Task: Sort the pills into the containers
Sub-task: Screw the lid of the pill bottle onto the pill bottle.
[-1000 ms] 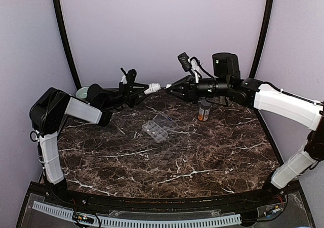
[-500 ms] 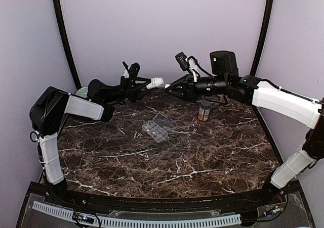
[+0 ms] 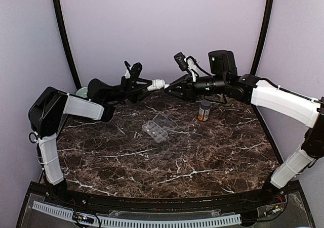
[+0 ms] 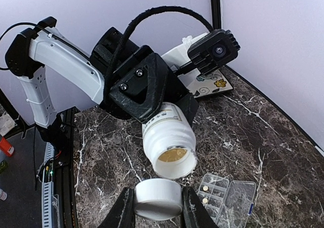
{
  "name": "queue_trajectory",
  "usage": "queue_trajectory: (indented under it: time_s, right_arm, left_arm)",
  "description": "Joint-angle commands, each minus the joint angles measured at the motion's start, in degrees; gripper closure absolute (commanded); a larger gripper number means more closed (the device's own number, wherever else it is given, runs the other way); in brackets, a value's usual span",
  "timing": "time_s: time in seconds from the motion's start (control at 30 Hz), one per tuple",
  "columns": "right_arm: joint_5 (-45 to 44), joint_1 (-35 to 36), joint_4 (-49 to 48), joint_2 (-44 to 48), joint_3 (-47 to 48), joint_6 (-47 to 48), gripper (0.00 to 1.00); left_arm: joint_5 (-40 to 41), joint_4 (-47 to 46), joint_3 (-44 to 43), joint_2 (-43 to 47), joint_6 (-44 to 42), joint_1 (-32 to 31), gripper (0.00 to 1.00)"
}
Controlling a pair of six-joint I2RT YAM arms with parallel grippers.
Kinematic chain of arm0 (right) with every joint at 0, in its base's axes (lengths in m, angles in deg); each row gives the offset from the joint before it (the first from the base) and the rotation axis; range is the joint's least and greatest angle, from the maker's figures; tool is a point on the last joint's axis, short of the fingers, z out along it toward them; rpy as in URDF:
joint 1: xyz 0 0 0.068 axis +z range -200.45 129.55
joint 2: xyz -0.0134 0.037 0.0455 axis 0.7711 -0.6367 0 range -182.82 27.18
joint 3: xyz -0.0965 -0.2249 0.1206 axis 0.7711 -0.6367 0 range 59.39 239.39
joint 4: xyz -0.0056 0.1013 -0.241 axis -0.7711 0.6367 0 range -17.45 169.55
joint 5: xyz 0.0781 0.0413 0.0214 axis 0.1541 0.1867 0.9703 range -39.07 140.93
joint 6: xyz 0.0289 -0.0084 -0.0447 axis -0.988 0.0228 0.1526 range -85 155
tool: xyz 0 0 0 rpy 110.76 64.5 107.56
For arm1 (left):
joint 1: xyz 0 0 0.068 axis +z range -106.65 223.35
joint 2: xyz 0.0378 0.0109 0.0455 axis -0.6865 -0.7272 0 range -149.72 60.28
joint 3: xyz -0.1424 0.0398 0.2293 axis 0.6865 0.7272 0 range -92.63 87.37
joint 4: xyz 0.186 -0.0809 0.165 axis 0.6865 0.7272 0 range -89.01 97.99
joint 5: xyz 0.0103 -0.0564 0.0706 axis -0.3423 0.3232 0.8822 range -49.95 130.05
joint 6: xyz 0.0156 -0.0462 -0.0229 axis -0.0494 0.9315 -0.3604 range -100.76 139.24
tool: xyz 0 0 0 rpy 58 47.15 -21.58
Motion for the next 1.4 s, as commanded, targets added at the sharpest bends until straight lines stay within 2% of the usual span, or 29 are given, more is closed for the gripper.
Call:
queue_trajectory:
  time_s: [0.0,1.37]
  right_arm:
    - [-0.34,-0.04,-1.01,-0.27,2.07,0.68,0.99]
    - [-0.41,-0.13,0.91,0.58,3.59,1.18,0.99]
  left_arm:
    - [-1.77,-6.10,-0.21,3.45,-0.48,-0.69,1.00]
    - [-6.20,3.42,-0.43,5.20,-7.46,-2.20,1.00]
